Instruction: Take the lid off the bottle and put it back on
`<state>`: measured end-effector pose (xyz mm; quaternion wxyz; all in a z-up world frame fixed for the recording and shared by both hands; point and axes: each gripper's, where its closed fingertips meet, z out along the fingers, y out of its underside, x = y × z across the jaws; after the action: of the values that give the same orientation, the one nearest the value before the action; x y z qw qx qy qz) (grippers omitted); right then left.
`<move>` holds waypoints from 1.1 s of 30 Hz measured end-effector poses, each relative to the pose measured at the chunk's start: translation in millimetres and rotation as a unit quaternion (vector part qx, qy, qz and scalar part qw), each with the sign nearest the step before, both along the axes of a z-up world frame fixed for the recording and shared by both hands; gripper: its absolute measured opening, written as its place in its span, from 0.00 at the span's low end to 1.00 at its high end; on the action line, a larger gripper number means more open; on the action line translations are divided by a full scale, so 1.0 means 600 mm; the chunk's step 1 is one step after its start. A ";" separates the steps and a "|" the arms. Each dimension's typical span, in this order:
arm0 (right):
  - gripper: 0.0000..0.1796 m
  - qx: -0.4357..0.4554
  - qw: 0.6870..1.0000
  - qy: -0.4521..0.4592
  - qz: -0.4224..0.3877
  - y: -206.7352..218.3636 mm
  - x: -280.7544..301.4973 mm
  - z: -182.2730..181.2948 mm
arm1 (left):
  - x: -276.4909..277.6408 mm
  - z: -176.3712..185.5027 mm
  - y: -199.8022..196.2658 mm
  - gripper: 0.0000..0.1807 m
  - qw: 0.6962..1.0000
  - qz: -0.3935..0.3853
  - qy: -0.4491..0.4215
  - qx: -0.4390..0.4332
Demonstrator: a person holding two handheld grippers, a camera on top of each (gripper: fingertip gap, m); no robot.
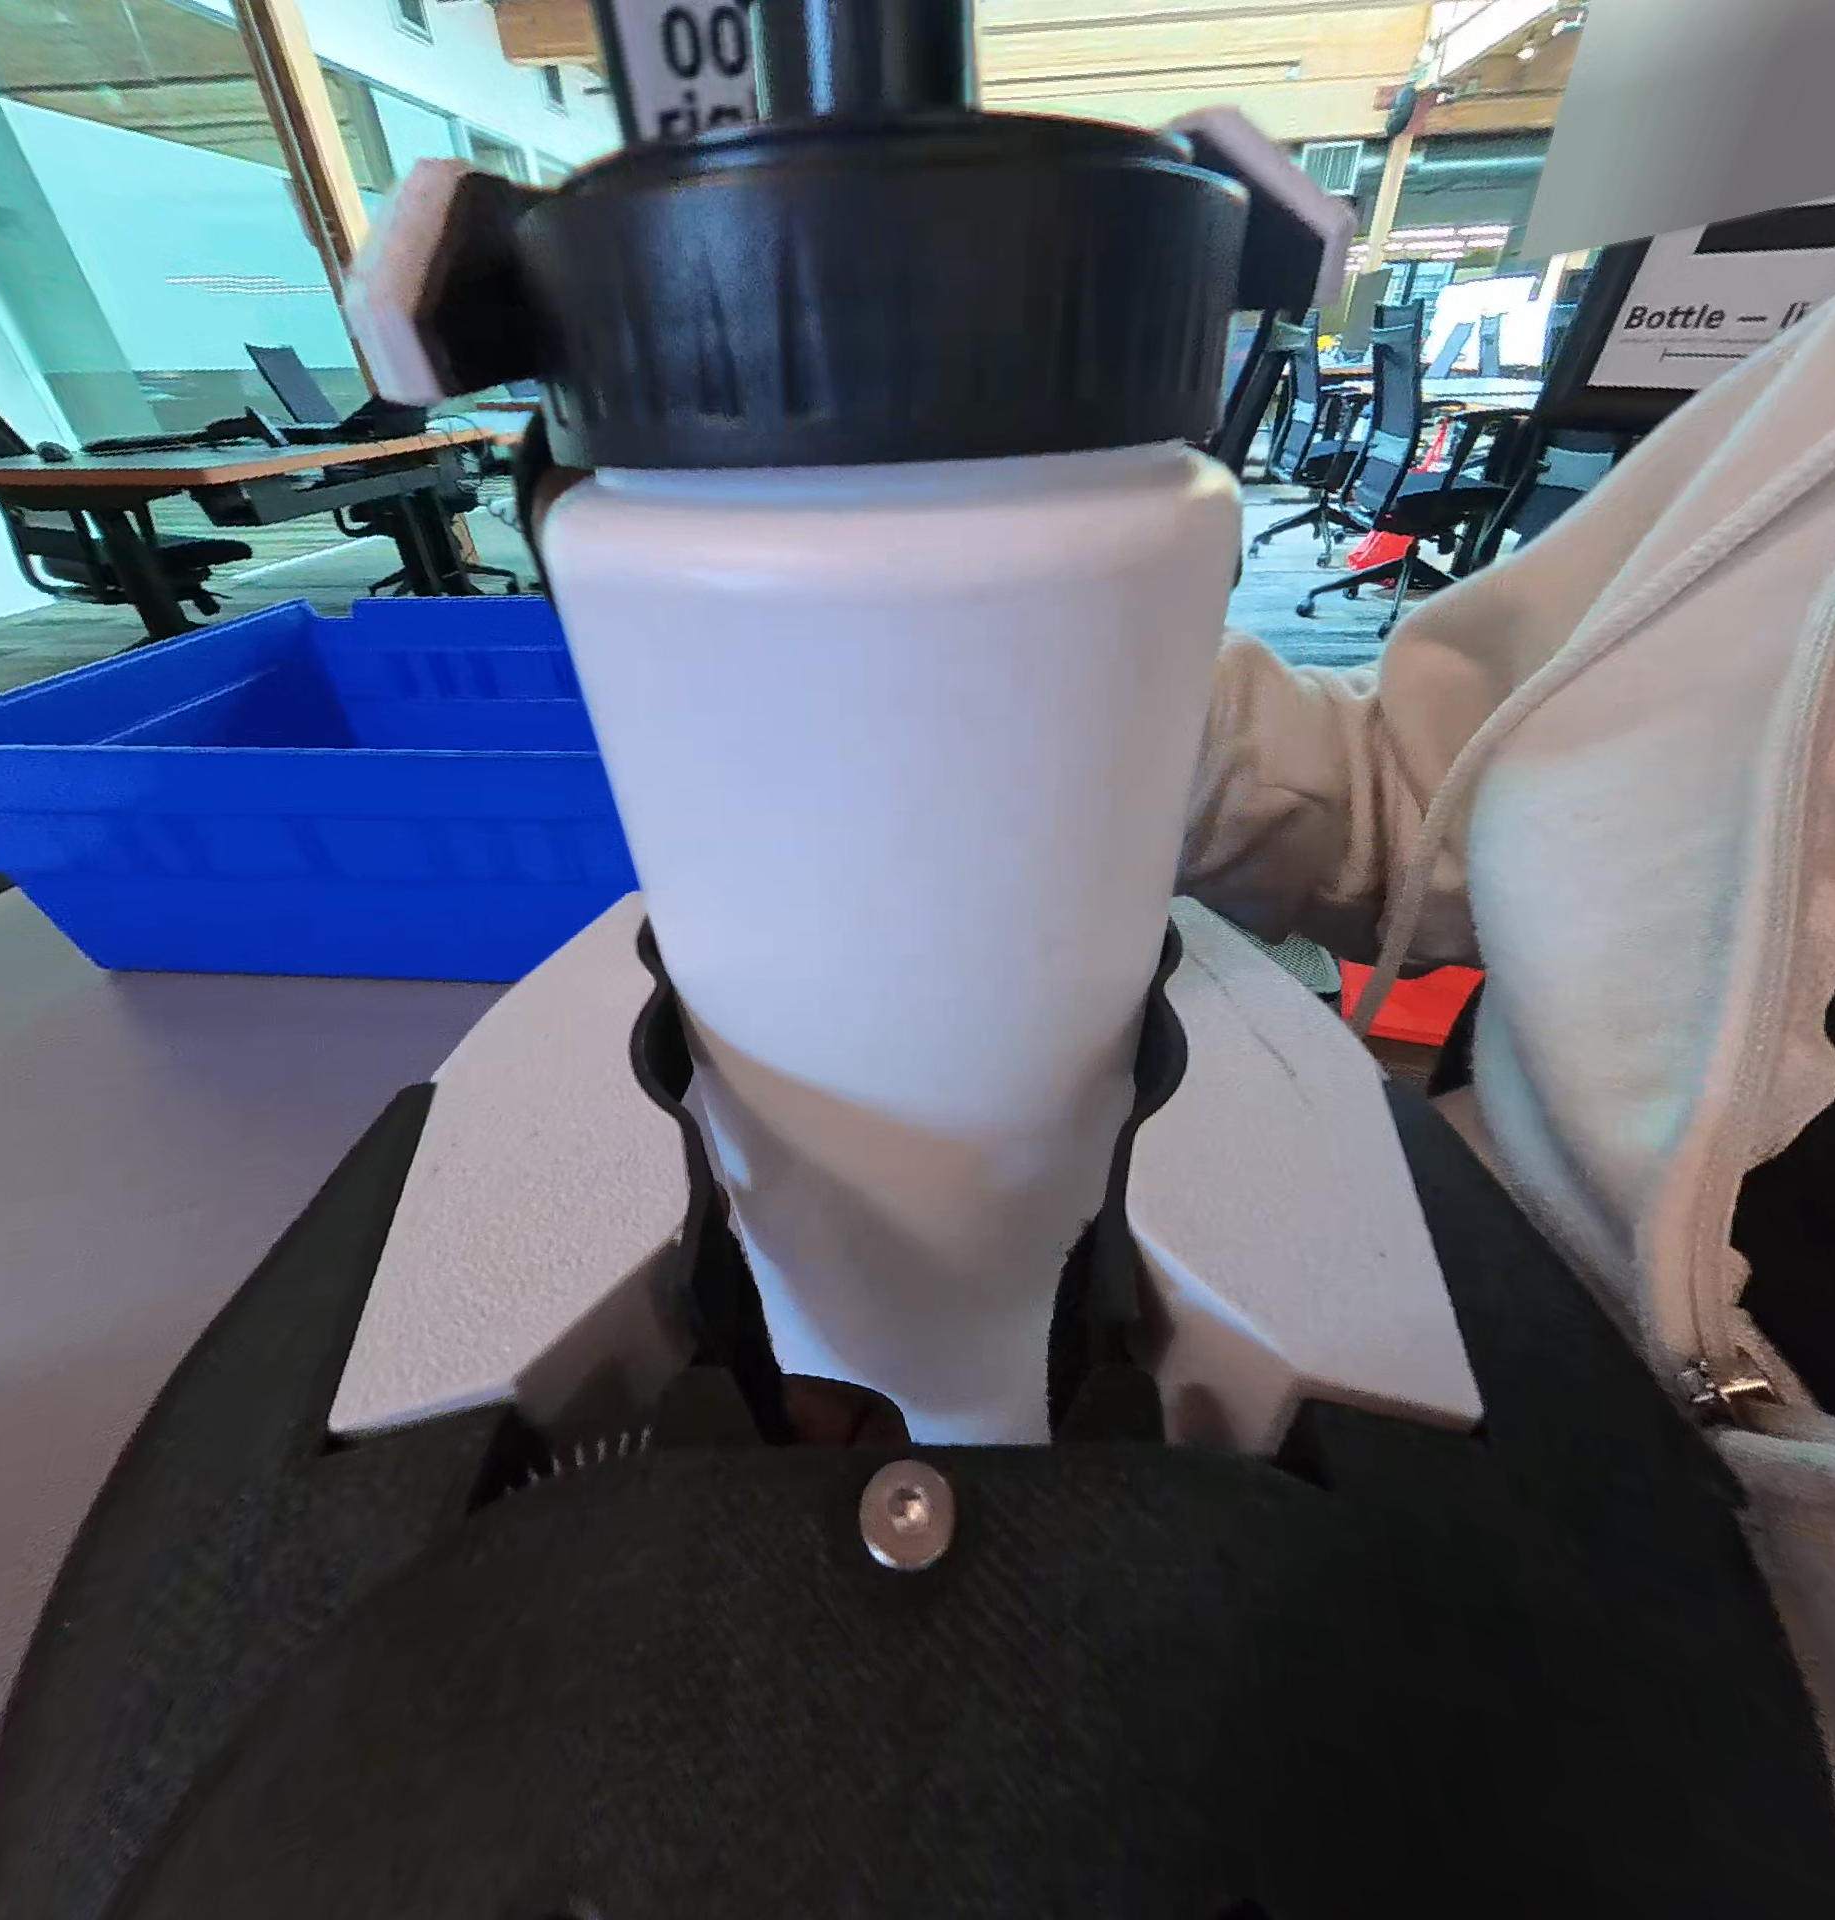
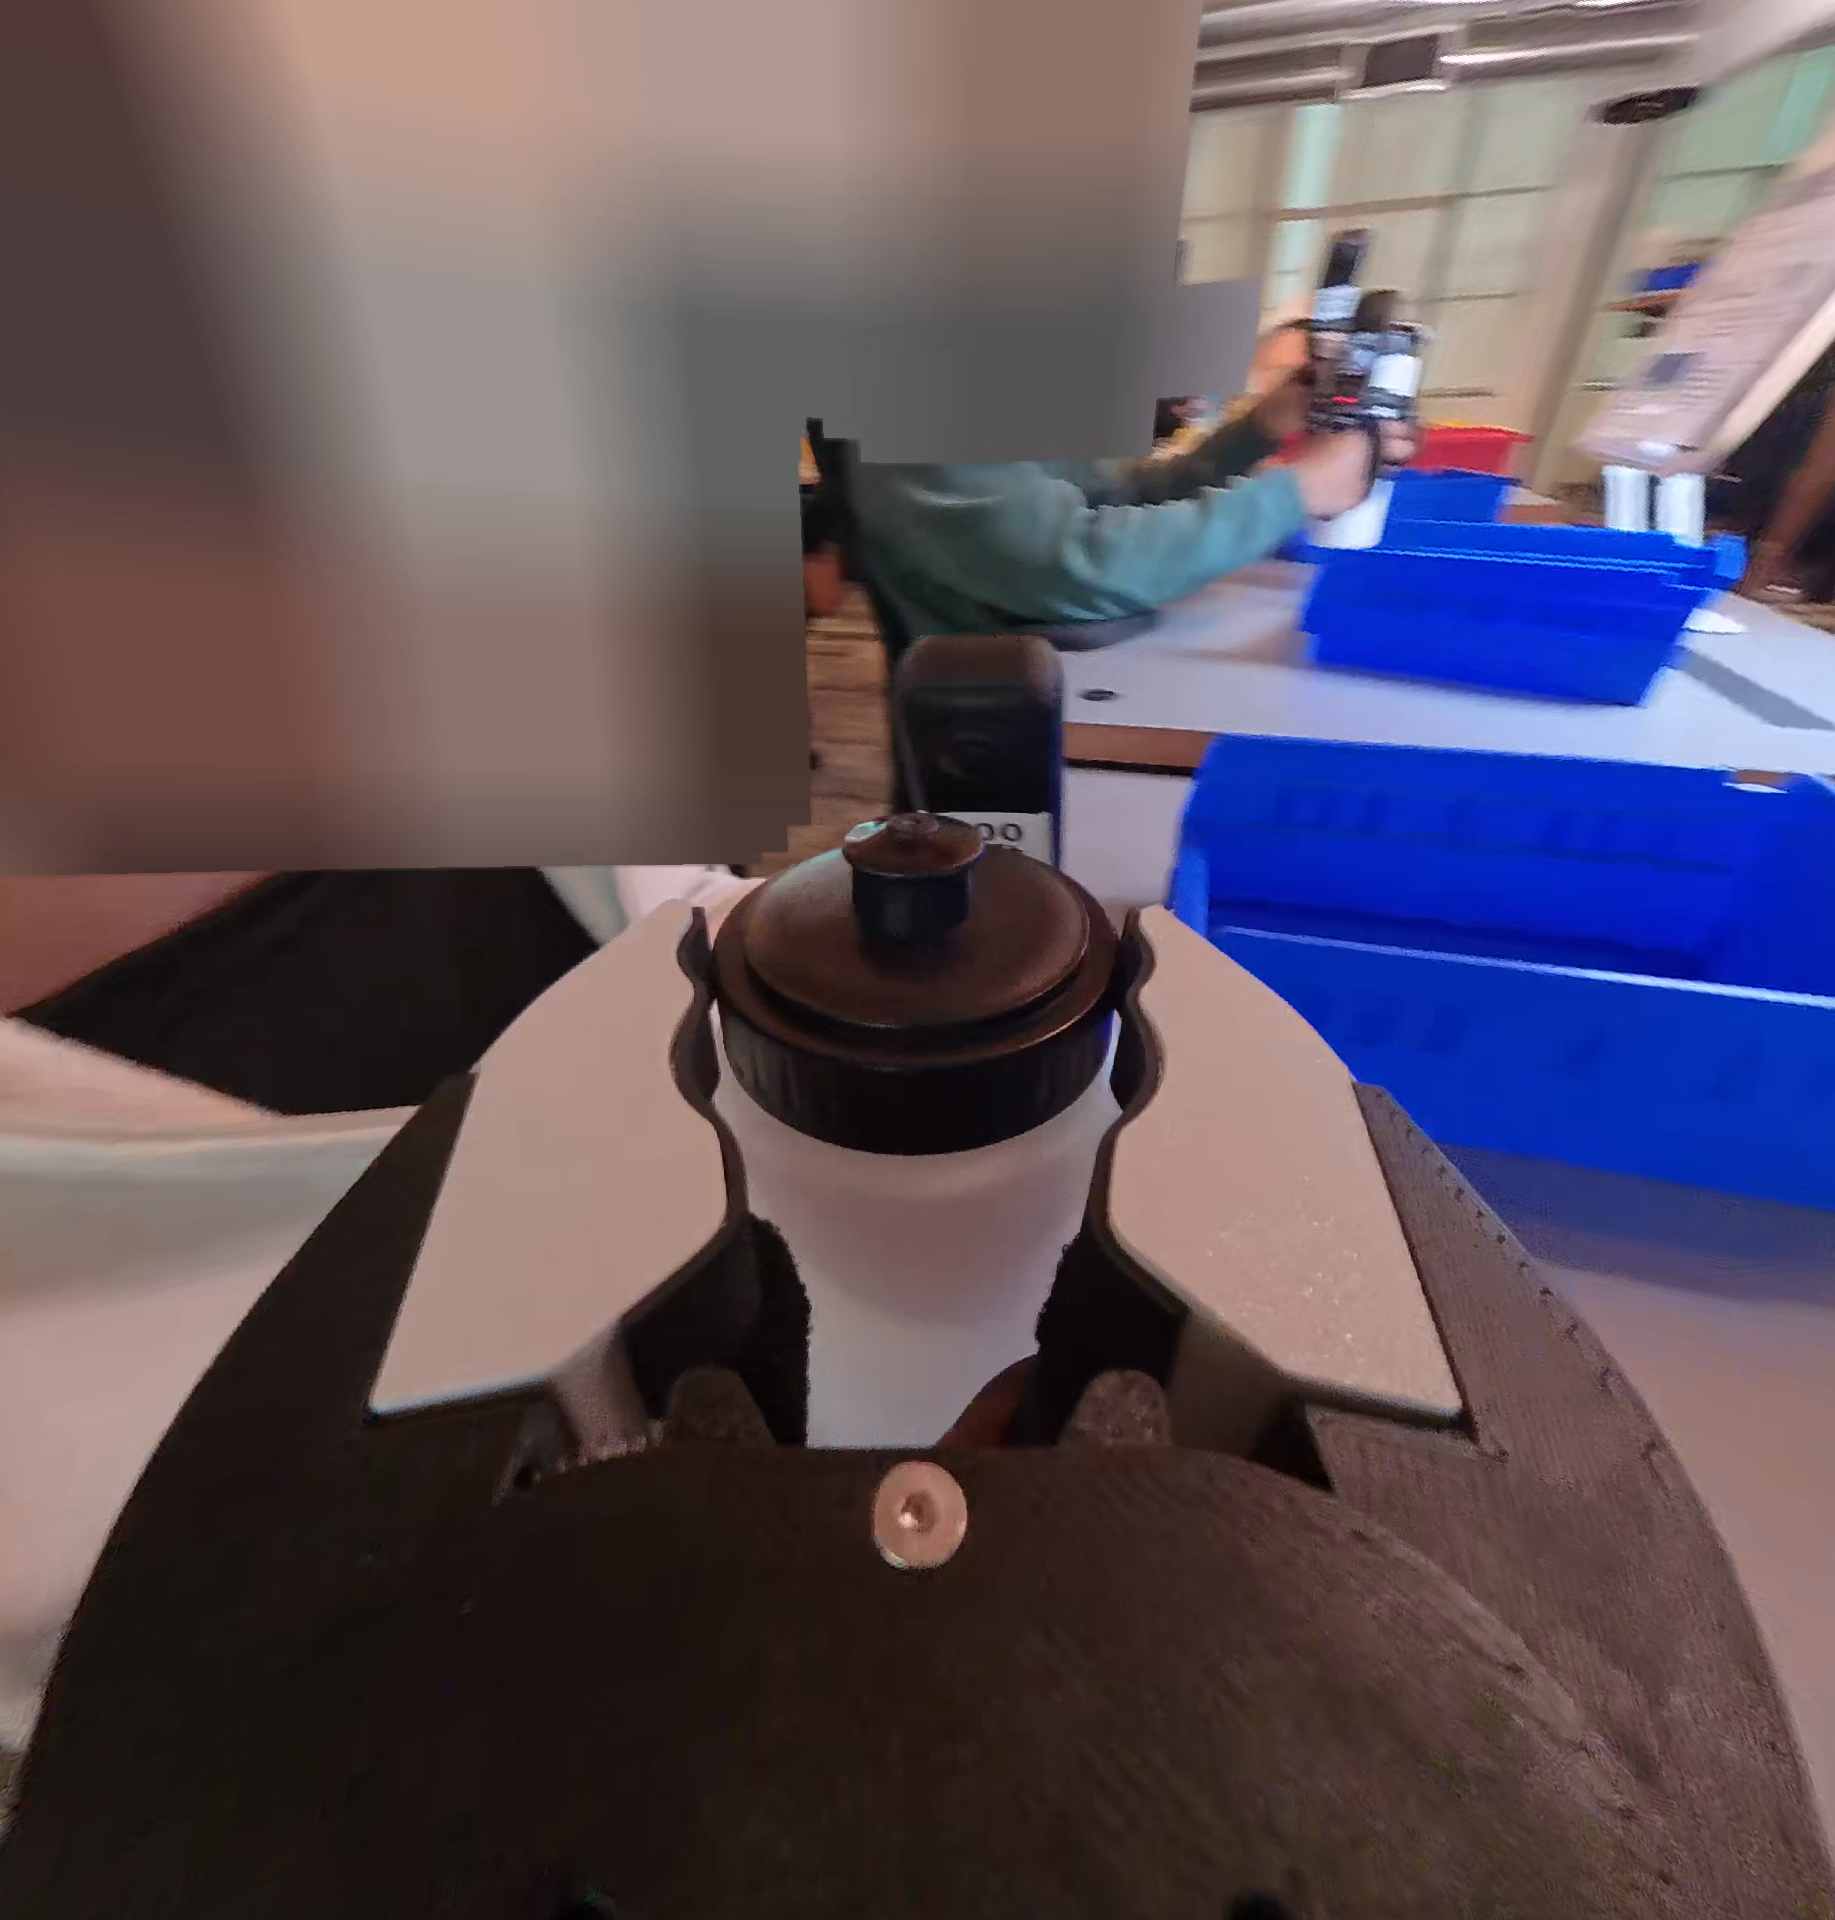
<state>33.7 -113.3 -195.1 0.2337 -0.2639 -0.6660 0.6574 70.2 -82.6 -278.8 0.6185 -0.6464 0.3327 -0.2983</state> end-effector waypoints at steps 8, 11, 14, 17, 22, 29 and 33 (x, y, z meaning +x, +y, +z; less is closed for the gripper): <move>0.51 -0.038 0.988 0.069 -0.130 0.051 -0.029 0.018 | -0.030 0.003 0.021 0.48 0.998 0.067 -0.015 0.004; 0.50 -0.028 0.975 0.079 -0.208 0.049 -0.019 0.021 | -0.030 0.001 0.024 0.48 0.997 0.076 -0.004 0.010; 0.50 0.030 0.964 0.078 -0.250 0.059 -0.009 0.009 | -0.026 0.001 0.020 0.48 0.998 0.066 -0.004 0.009; 0.50 0.010 0.967 0.064 -0.246 0.086 0.006 0.009 | -0.031 0.002 0.019 0.48 0.998 0.066 -0.011 0.006; 0.32 -0.018 0.948 0.086 -0.306 0.149 0.019 0.013 | -0.024 0.002 0.017 0.48 0.998 0.056 -0.006 0.011; 0.44 -0.003 0.976 0.074 -0.205 0.053 0.009 0.009 | -0.028 0.002 0.020 0.48 0.998 0.064 -0.007 0.011; 0.46 0.033 0.976 0.068 -0.207 0.024 -0.015 0.002 | -0.028 0.002 0.019 0.48 0.998 0.064 -0.008 0.012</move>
<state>24.9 -99.2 -194.1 0.4176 -0.3427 -0.6010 0.5889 53.5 -71.0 -277.5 0.6468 -0.6565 0.2890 -0.2591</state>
